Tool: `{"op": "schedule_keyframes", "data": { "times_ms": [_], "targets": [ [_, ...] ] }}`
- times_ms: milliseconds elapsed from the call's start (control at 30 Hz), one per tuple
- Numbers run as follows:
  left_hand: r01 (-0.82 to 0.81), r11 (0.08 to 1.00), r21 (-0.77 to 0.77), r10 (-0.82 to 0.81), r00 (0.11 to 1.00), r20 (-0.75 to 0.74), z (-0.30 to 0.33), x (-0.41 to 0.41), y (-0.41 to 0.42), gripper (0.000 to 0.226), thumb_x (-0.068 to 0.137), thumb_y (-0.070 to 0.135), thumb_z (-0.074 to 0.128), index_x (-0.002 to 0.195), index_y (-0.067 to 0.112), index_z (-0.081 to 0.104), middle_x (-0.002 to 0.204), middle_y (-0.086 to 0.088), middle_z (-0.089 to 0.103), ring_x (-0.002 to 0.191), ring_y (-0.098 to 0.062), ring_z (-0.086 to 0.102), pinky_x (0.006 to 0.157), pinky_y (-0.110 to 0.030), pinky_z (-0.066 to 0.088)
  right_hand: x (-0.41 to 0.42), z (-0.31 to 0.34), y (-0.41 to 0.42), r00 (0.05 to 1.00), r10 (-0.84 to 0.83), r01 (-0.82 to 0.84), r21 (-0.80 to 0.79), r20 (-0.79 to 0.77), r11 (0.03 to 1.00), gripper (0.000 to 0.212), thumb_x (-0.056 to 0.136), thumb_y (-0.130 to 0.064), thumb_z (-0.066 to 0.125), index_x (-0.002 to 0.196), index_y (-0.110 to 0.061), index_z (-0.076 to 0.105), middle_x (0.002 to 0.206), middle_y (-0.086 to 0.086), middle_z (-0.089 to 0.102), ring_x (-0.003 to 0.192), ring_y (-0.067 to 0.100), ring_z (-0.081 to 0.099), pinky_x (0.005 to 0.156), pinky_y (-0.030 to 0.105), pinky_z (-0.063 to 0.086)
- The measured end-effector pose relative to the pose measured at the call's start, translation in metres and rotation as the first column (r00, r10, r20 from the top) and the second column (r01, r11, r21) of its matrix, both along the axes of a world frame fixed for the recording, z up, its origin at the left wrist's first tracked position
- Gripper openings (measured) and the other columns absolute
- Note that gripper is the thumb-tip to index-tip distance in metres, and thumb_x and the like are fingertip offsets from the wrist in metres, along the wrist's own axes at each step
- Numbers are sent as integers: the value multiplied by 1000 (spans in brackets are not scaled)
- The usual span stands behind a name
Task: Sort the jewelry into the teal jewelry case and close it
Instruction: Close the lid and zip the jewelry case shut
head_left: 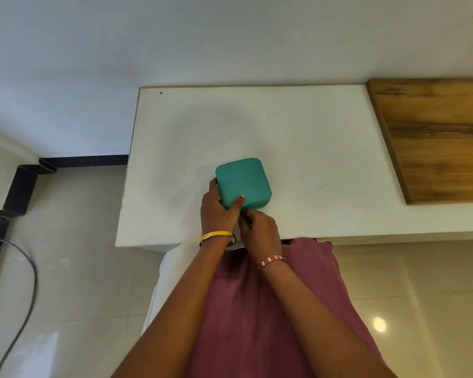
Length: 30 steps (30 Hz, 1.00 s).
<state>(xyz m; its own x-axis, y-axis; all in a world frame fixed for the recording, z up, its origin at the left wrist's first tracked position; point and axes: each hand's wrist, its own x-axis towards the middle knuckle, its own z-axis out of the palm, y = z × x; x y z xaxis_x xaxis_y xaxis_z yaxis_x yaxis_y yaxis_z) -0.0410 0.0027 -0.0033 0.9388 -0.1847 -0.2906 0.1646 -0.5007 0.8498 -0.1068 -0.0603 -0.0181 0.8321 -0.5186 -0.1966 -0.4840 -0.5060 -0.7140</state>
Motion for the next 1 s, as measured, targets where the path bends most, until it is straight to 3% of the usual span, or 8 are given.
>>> {"op": "schedule_keyframes", "data": {
  "times_ms": [300, 433, 600, 767, 867, 933, 1000],
  "targets": [
    [86, 994, 71, -86, 996, 5, -6, 4, -1, 70, 81, 21, 64, 141, 12, 27, 132, -12, 50, 118, -29, 49, 102, -37, 39, -11, 12, -67, 989, -43, 15, -194, -142, 981, 20, 91, -22, 52, 93, -8, 67, 94, 13, 69, 88, 31, 60, 65, 29, 37],
    [103, 991, 83, -103, 995, -6, -6, 6, -1, 70, 82, 19, 64, 141, 11, 27, 134, -11, 49, 120, -30, 48, 104, -39, 38, 7, 12, -84, 986, 48, -98, -323, -159, 941, 24, 94, -25, 49, 94, -9, 66, 95, 13, 68, 89, 30, 60, 62, 29, 34],
    [110, 990, 93, -109, 994, -14, -7, 9, -1, 71, 81, 18, 64, 141, 12, 27, 133, -12, 50, 119, -30, 49, 103, -40, 39, 54, 13, -104, 983, 111, -159, -392, -144, 906, 26, 94, -27, 48, 101, -12, 68, 102, 13, 68, 95, 31, 60, 71, 33, 43],
    [133, 985, 111, -133, 991, -2, -10, 14, 2, 71, 81, 20, 65, 141, 13, 27, 134, -11, 49, 119, -29, 49, 104, -38, 38, 92, 16, -111, 970, 199, -241, -408, -143, 881, 23, 90, -25, 52, 103, -16, 68, 109, 7, 67, 103, 26, 58, 77, 30, 43],
    [133, 987, 95, -134, 991, 6, -8, 13, 3, 71, 81, 20, 65, 141, 15, 28, 134, -9, 50, 118, -28, 51, 102, -35, 39, 91, 6, -109, 989, 140, -148, -261, -49, 954, 18, 86, -19, 57, 96, -12, 71, 100, 10, 70, 95, 27, 61, 75, 29, 43],
    [137, 988, 67, -138, 990, 10, -7, 12, 5, 71, 80, 20, 66, 141, 17, 29, 133, -7, 51, 115, -26, 53, 97, -29, 40, 79, 0, -105, 997, -40, 45, -75, 66, 996, 15, 84, -17, 61, 93, -10, 71, 89, 11, 72, 84, 26, 65, 75, 27, 45],
    [126, 992, 24, -127, 992, 10, -7, 11, 6, 69, 80, 19, 66, 139, 20, 31, 132, -5, 53, 112, -24, 54, 91, -23, 39, 64, 0, -100, 945, -299, 276, 165, 135, 947, 14, 85, -19, 61, 93, -10, 68, 82, 13, 71, 72, 21, 66, 77, 31, 52]
  ]
}}
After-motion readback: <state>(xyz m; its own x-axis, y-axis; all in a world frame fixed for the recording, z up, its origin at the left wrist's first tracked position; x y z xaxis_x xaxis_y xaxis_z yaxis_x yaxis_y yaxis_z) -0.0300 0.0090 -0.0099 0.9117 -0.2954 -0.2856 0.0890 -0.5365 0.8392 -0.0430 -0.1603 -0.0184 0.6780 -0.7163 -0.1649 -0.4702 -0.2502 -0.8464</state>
